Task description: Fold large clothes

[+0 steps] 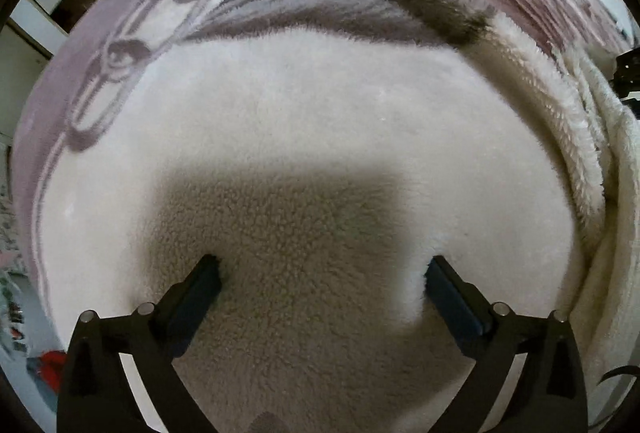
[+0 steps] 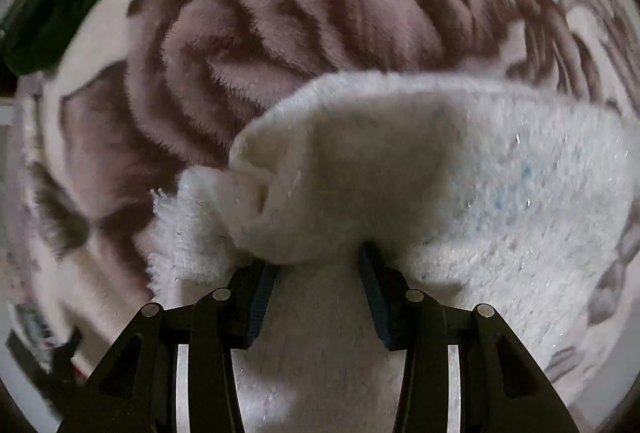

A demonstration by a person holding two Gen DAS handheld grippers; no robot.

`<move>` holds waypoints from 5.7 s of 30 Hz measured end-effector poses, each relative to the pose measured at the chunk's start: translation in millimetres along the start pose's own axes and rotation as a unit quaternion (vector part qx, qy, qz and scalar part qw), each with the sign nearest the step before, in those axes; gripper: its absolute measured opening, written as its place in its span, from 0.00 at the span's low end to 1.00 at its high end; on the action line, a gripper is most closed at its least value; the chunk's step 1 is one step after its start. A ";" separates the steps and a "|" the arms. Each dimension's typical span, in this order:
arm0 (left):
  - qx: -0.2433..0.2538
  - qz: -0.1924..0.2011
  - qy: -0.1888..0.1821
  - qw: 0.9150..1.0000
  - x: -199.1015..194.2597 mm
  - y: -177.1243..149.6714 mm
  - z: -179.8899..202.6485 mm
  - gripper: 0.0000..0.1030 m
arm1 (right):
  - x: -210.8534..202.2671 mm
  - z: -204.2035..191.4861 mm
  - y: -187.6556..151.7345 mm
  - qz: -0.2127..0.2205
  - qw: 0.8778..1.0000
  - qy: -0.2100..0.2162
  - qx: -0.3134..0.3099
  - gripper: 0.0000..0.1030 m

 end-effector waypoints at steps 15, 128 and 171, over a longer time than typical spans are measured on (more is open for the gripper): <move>0.006 0.020 -0.154 0.988 -97.5 65.9 53.0 1.00 | -123.8 152.8 -106.0 0.072 0.951 0.253 0.160 0.75; 0.026 -0.054 -0.342 0.938 -101.3 182.8 240.9 0.15 | -125.9 236.3 35.2 0.118 0.797 0.524 0.276 0.21; -0.131 0.021 0.027 0.991 -96.6 -29.6 47.1 0.84 | -43.8 237.9 9.8 0.133 0.811 0.506 0.262 0.43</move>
Point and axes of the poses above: each gripper's, at about its wrist camera, not at the fingertips, and x roughly the way its jaws point, z to its right, y to its top, the point moved 6 cm from there along x, roughly the way its jaws point, and after that the axes turned 12 degrees about y, right-handed, at the moved point
